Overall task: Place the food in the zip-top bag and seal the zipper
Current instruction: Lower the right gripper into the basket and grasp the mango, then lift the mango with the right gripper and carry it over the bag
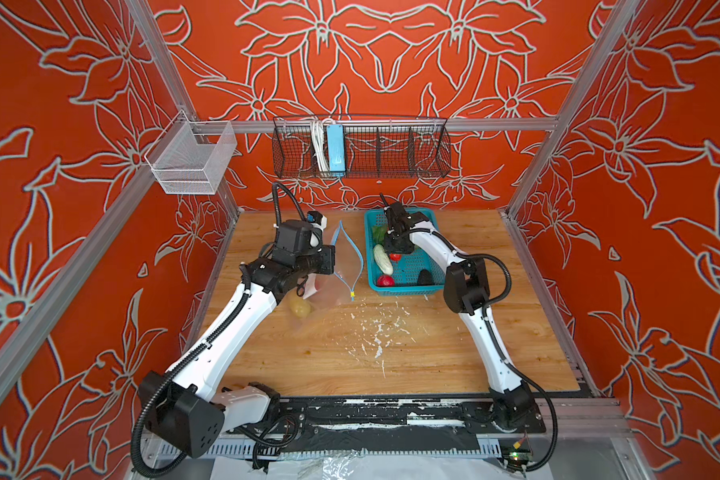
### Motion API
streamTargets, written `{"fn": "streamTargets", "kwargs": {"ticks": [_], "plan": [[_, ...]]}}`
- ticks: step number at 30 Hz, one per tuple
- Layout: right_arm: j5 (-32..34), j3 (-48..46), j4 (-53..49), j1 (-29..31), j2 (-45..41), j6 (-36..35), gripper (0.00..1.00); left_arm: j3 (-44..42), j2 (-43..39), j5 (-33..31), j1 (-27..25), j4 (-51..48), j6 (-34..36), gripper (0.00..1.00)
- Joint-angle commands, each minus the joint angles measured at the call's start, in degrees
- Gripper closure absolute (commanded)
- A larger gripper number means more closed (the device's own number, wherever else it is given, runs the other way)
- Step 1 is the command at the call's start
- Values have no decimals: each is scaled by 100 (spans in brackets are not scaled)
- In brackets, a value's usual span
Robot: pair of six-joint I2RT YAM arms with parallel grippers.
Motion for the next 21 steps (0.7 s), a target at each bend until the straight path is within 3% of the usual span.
{"fn": "streamTargets", "kwargs": {"ticks": [1,21], "plan": [[-161,-240,-14,-15,-129,204,57,-70,-118,119,20,135,-89,100],[-181,-1761,464,-15,-1578,311,58,-174,-212,194,22,284,-213,100]]}}
